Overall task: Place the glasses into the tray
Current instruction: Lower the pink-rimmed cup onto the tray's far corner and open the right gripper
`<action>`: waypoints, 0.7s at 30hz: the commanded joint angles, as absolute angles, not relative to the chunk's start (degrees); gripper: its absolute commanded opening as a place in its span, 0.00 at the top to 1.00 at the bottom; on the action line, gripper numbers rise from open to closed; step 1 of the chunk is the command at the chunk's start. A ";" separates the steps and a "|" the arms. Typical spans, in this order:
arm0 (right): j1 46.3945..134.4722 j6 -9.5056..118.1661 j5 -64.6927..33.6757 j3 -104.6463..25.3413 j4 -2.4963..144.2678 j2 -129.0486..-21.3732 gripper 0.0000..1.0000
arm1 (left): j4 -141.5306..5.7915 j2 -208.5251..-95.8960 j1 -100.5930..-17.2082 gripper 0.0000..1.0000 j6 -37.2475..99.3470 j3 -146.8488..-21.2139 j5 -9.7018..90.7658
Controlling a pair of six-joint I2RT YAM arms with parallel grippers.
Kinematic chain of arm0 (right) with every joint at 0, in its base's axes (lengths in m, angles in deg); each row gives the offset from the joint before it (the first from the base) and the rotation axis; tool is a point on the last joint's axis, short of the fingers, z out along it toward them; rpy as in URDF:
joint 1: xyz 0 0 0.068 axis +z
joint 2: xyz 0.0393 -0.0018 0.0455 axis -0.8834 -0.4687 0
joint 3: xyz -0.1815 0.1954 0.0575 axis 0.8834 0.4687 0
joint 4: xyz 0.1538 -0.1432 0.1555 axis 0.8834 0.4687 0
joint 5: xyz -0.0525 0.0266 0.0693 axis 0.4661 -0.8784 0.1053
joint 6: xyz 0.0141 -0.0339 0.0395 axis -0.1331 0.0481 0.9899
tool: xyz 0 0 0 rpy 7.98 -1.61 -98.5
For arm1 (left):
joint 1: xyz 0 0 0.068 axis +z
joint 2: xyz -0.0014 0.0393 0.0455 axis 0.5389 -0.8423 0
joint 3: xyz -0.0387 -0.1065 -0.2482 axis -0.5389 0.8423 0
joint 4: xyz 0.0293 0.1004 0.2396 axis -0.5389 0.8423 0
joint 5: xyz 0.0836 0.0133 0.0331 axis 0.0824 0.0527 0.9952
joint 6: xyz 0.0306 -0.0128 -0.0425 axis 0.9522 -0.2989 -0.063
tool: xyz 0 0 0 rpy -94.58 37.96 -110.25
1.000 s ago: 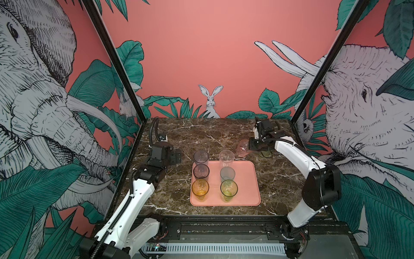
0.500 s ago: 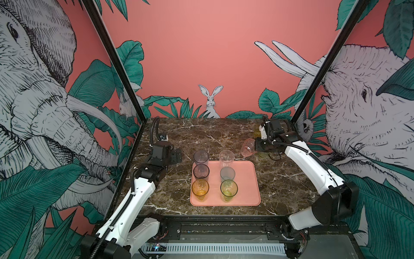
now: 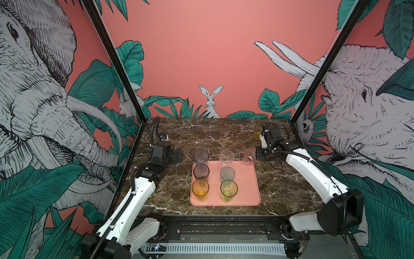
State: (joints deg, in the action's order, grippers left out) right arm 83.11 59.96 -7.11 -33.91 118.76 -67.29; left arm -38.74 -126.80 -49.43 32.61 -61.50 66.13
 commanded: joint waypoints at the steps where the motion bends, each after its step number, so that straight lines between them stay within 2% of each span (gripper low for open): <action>1: 84.13 59.90 -5.57 -32.79 117.51 -65.91 1.00 | -39.93 -126.82 -49.09 0.01 31.67 -60.90 65.70; 21: 86.26 60.36 -3.79 -27.88 111.21 -71.67 1.00 | -40.01 -126.45 -49.15 0.01 31.31 -59.24 65.86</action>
